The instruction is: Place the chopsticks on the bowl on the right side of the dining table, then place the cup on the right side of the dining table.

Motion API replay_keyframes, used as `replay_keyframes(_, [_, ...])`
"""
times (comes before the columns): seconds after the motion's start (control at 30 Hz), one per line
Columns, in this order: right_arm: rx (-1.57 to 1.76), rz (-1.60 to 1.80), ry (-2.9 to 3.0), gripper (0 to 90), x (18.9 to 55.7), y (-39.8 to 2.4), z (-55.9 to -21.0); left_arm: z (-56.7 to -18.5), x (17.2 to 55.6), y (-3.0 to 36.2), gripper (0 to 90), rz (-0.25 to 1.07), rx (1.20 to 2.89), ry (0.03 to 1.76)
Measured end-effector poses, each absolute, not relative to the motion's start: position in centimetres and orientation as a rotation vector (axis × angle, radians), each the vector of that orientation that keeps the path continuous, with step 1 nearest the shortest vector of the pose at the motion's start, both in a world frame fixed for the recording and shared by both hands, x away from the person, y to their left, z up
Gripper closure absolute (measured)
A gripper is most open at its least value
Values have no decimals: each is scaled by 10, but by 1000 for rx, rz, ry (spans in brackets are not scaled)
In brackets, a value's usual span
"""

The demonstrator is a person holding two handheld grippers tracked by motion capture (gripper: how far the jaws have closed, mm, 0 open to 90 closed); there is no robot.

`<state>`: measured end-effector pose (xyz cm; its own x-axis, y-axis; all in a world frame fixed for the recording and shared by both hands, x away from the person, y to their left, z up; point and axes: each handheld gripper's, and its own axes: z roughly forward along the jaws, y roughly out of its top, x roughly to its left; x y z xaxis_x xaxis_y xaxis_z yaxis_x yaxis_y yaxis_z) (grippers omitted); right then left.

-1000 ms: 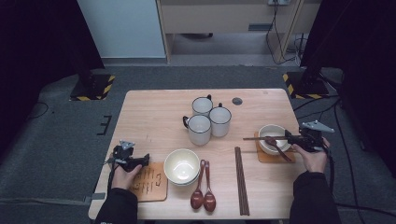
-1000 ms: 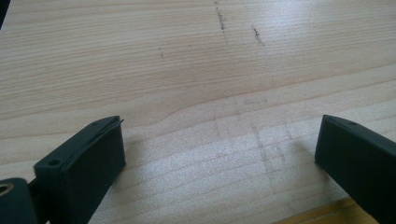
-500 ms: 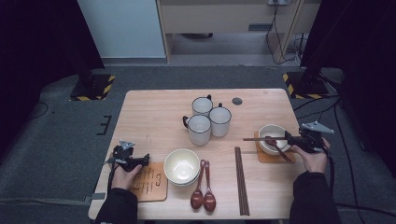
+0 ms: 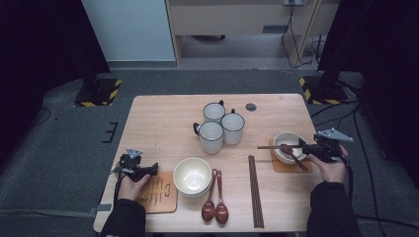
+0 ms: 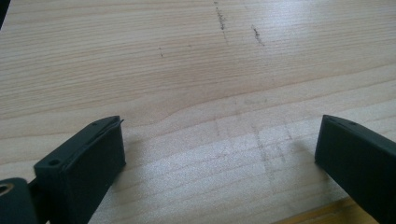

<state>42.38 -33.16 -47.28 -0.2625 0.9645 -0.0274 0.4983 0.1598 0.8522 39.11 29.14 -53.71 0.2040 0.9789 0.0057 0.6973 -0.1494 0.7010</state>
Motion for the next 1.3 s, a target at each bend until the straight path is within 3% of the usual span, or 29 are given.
replay_keyframes(0.53, [1308, 1130, 1896, 273, 411, -319, -448, -537, 391, 291, 6, 642, 1915, 1554])
replay_keyframes(0.9, [1263, 1164, 1822, 306, 407, -304, -414, -537, 391, 291, 5, 641, 1915, 1554])
replay_keyframes(1.3, [1203, 1282, 1845, 276, 413, -281, -398, -537, 391, 291, 5, 641, 1916, 1553])
